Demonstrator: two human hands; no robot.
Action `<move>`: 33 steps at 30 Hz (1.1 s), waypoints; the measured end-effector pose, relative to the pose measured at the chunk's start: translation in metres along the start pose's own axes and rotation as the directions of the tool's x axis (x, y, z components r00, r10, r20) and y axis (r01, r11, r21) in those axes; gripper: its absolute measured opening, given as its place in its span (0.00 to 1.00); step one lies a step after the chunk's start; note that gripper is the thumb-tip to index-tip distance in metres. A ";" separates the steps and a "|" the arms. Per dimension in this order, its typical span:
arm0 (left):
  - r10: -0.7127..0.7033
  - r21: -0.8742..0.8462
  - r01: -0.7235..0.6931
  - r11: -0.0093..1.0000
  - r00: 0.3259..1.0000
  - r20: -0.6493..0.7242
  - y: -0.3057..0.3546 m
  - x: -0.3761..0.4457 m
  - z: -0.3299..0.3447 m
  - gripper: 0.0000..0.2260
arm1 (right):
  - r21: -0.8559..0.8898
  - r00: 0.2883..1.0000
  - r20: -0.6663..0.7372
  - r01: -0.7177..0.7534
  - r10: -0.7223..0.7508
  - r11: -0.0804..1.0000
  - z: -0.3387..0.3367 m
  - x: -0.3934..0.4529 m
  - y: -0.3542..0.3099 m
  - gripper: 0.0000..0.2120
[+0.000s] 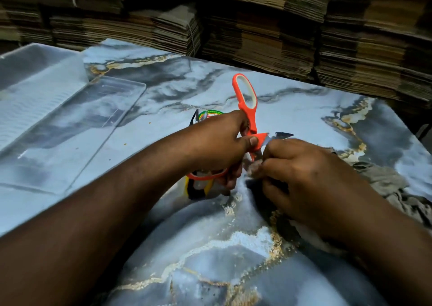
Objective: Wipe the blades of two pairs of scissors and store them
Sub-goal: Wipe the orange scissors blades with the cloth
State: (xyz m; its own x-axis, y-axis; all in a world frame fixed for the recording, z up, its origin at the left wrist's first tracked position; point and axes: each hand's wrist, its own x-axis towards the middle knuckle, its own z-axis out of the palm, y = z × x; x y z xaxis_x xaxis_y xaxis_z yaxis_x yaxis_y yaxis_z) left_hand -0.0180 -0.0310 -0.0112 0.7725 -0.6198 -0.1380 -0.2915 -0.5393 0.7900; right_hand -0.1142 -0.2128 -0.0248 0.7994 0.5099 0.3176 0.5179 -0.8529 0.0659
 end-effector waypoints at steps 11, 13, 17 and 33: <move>-0.004 -0.010 0.005 1.000 0.998 0.055 -0.001 0.000 -0.004 0.08 | 0.101 0.997 -0.068 0.055 -0.049 0.993 0.005 -0.031 0.024 0.07; -0.008 -0.037 0.011 0.999 0.997 0.076 -0.002 0.000 -0.005 0.08 | 0.186 0.977 -0.201 -0.027 0.065 0.982 -0.001 -0.035 0.028 0.07; 0.002 -0.019 -0.001 1.000 0.998 0.070 -0.002 0.000 -0.005 0.07 | 0.297 0.918 -0.334 -0.113 0.214 0.948 0.001 -0.021 0.025 0.08; 0.062 -0.241 -0.027 0.970 0.988 0.139 0.013 0.018 0.021 0.08 | 0.341 0.962 -0.159 -0.159 0.223 0.926 -0.002 -0.037 0.060 0.06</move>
State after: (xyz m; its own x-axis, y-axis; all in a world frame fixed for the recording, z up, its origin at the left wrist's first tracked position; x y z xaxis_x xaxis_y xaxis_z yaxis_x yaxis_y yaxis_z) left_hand -0.0199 -0.0609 -0.0161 0.6672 -0.7251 -0.1704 -0.1680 -0.3693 0.9140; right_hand -0.1131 -0.2829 -0.0309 0.8359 0.2820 0.4709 0.4568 -0.8330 -0.3122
